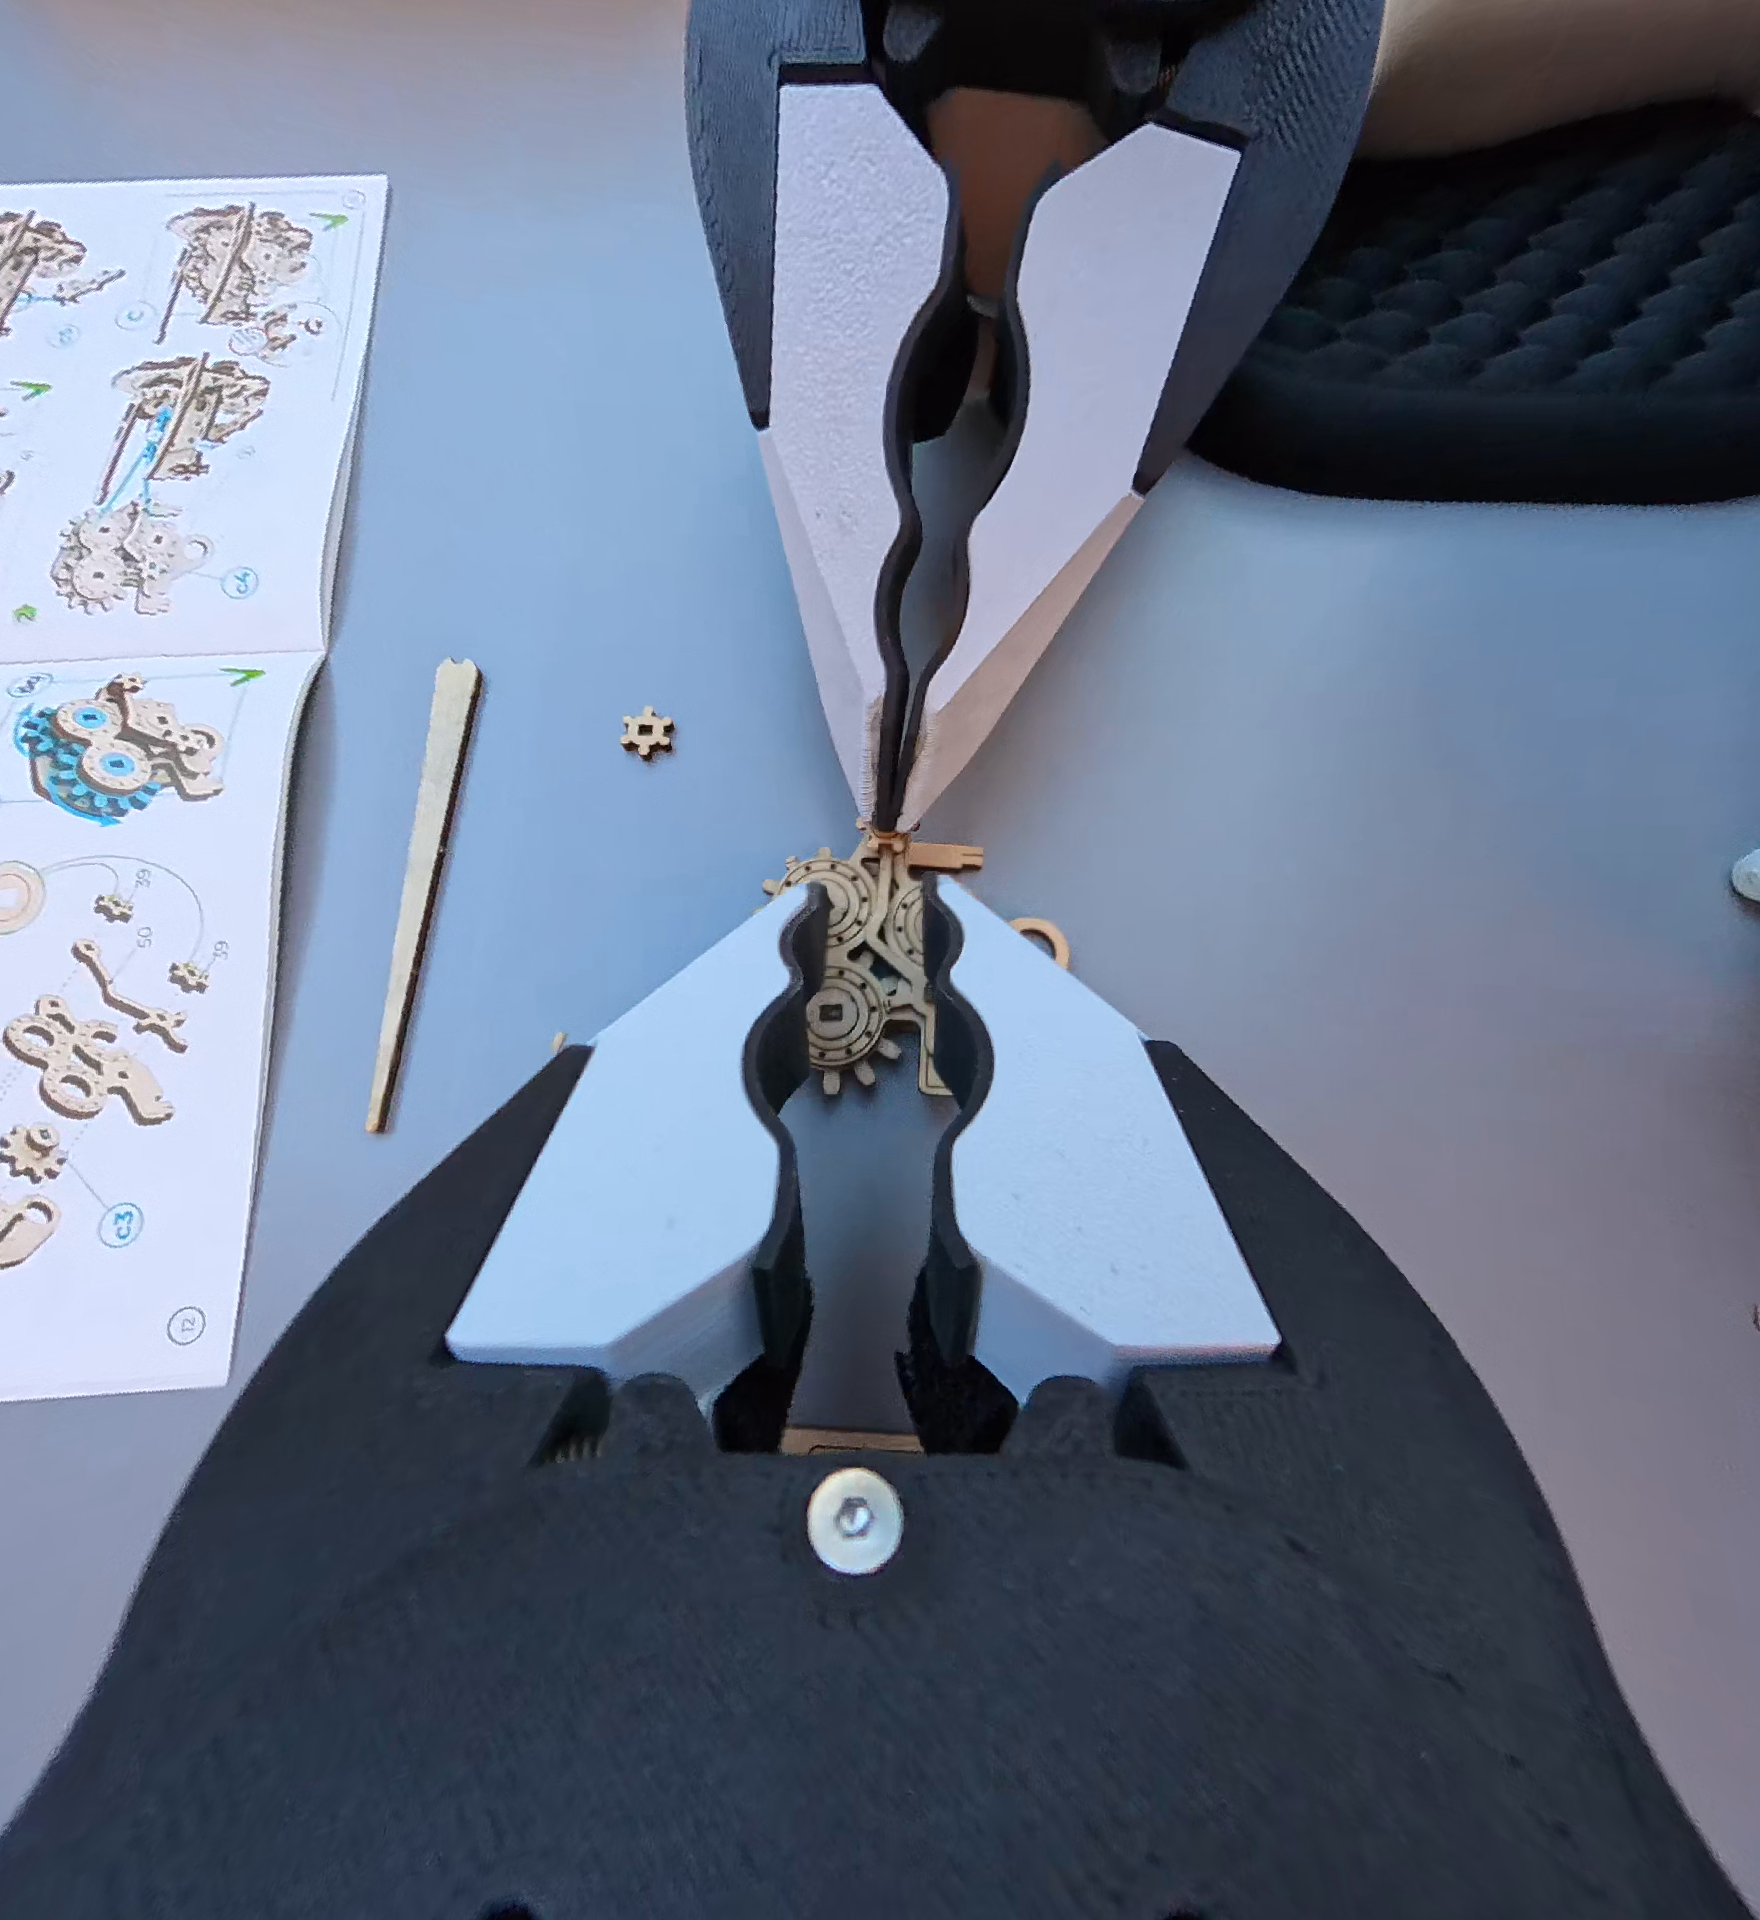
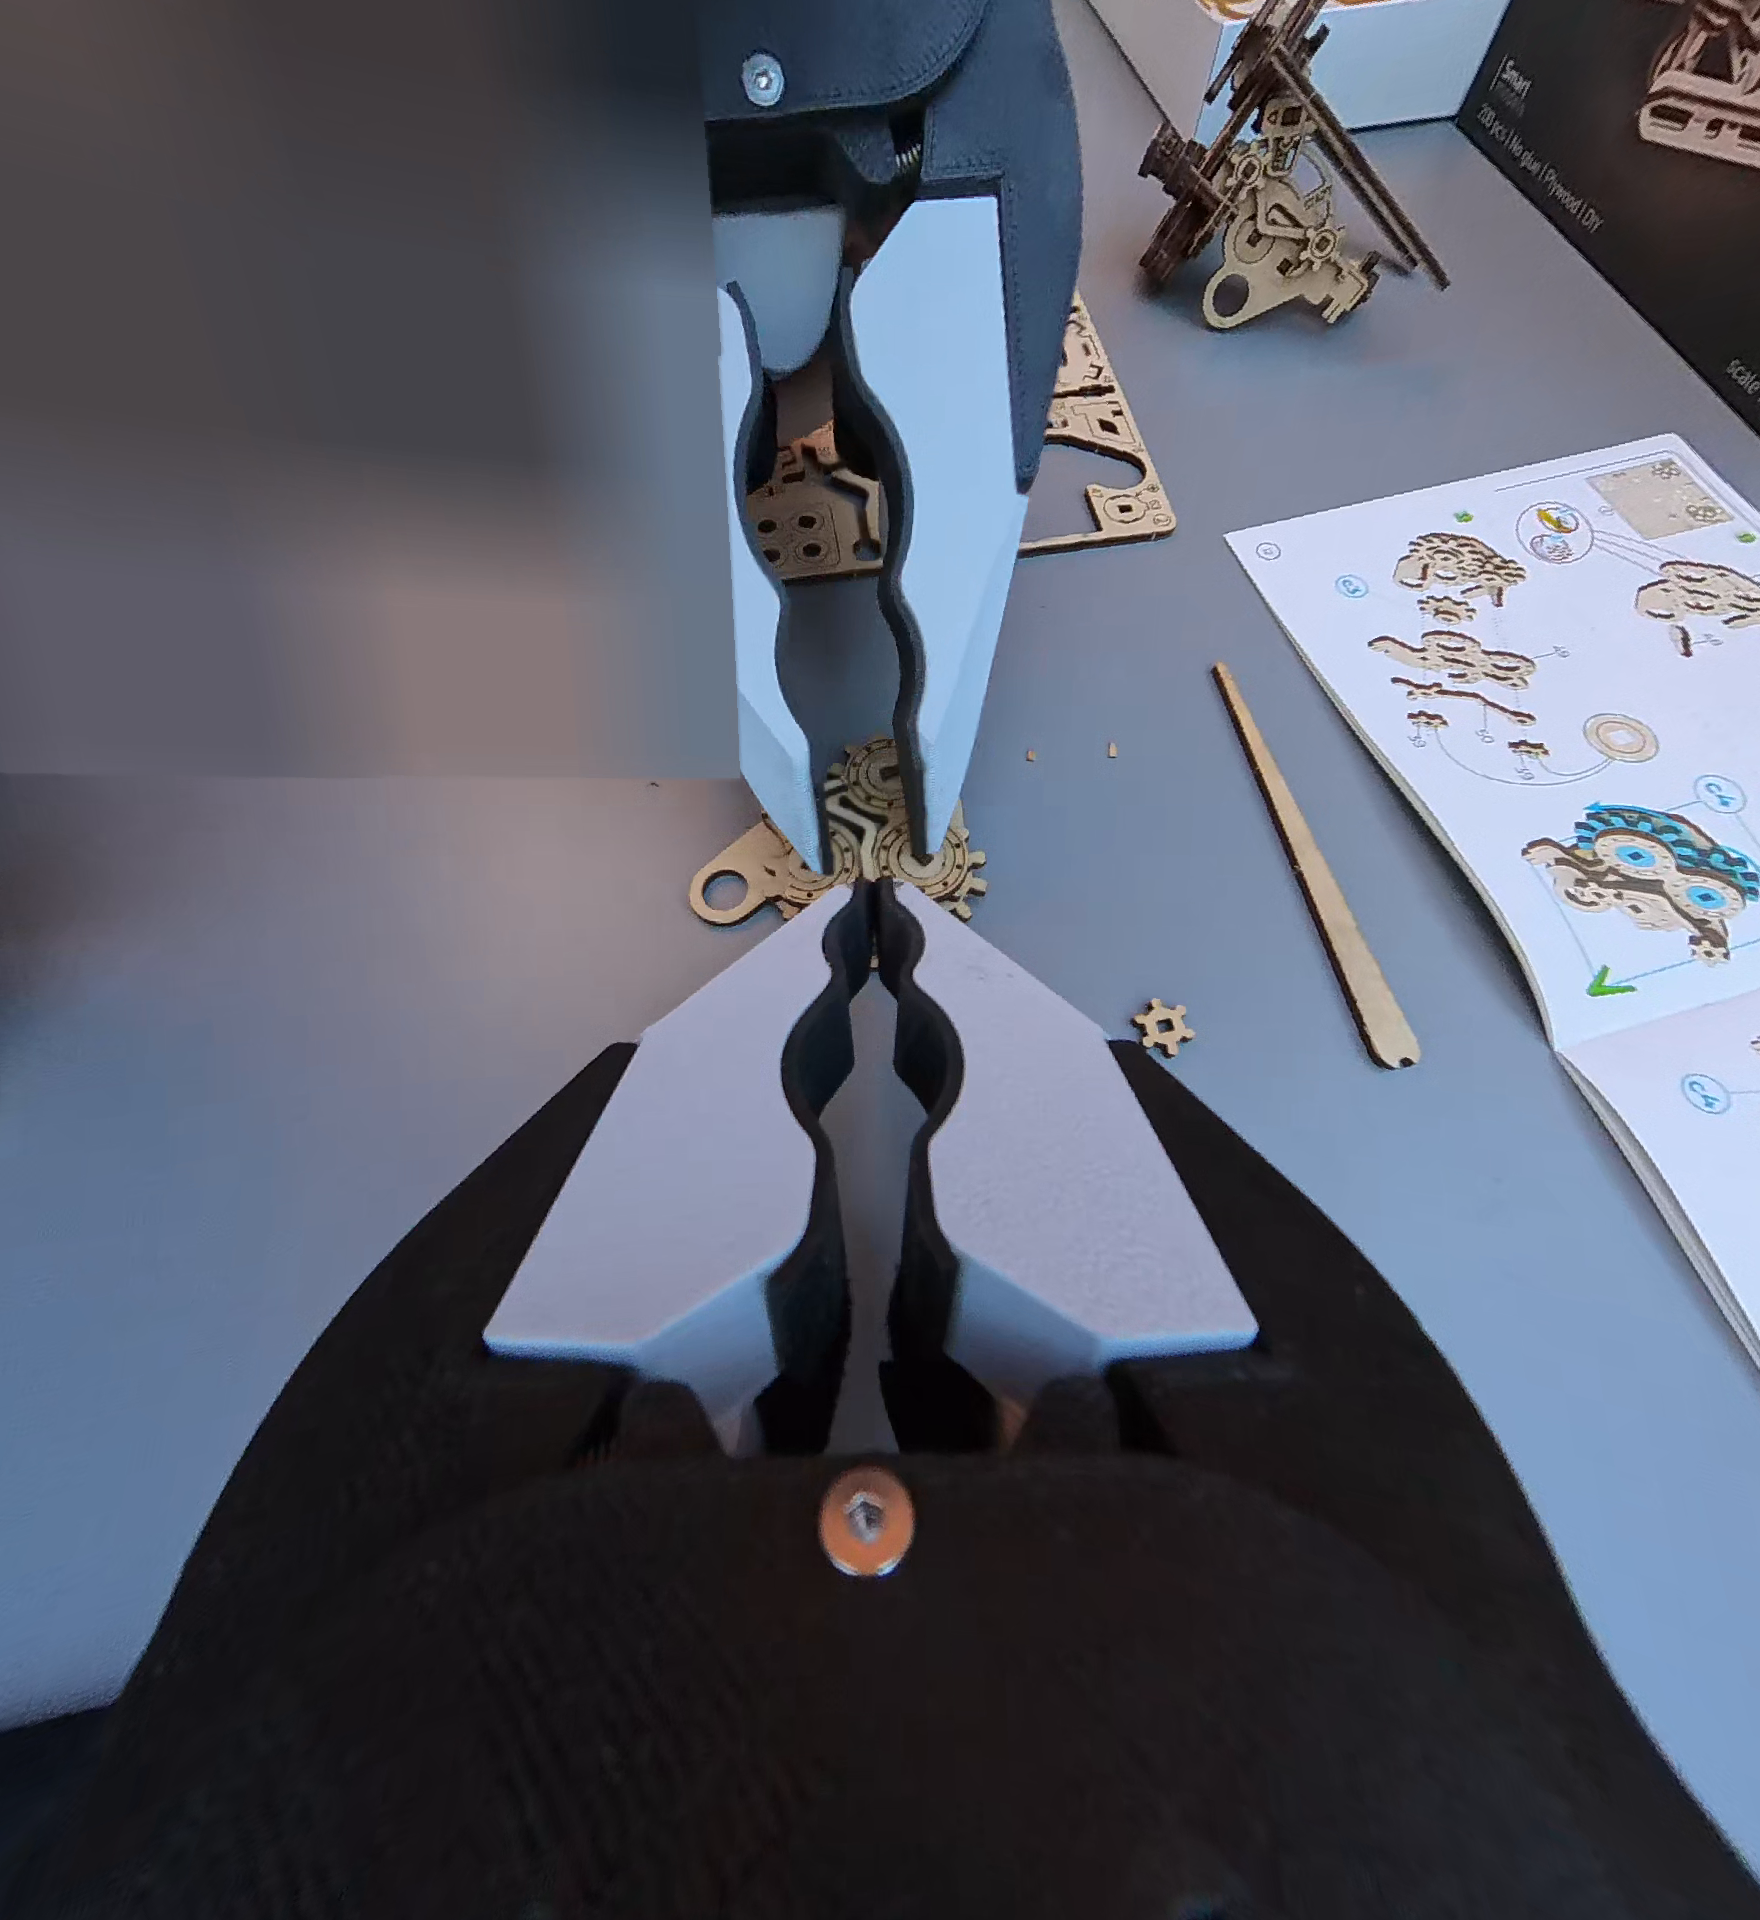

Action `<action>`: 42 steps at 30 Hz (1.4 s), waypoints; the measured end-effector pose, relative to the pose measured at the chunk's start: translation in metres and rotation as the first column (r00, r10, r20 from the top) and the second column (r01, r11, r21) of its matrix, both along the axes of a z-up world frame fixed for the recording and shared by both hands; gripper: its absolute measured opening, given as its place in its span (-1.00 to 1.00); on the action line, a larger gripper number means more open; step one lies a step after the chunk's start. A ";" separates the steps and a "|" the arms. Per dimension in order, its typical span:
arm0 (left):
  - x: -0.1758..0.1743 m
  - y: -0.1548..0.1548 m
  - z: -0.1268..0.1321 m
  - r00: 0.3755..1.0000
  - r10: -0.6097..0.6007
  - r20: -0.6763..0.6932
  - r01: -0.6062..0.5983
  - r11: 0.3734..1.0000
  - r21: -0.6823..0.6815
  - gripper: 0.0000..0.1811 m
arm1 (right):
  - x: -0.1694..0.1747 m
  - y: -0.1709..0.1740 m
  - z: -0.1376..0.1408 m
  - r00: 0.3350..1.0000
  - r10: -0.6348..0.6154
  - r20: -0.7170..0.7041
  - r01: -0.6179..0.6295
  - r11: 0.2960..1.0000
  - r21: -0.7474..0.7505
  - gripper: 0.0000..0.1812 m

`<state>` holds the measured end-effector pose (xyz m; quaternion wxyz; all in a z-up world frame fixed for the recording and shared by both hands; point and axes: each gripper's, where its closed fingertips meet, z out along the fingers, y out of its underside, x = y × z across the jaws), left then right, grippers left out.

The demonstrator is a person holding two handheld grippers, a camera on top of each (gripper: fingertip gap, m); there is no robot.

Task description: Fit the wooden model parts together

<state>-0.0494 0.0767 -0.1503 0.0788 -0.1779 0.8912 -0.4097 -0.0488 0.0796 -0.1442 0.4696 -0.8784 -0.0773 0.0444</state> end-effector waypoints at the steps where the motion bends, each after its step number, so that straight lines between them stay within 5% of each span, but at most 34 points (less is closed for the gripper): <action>1: 0.000 -0.002 0.000 1.000 -0.001 0.011 0.001 1.000 -0.002 -0.84 | 0.000 0.000 0.000 1.000 0.000 0.001 0.000 1.000 0.002 -1.00; 7: 0.001 -0.010 0.002 0.999 -0.004 0.032 0.004 1.000 -0.024 -0.86 | 0.006 -0.002 0.016 1.000 -0.027 -0.016 0.028 0.997 0.070 -1.00; 38: 0.003 -0.007 -0.001 0.998 -0.011 0.055 0.013 0.999 -0.034 -0.90 | 0.006 -0.008 0.006 1.000 -0.007 -0.013 0.008 0.999 0.039 -1.00; 42: 0.005 0.002 0.009 0.996 0.001 0.085 0.003 0.999 -0.039 -0.88 | 0.000 -0.024 0.001 0.997 0.067 -0.028 -0.067 0.998 0.010 -0.90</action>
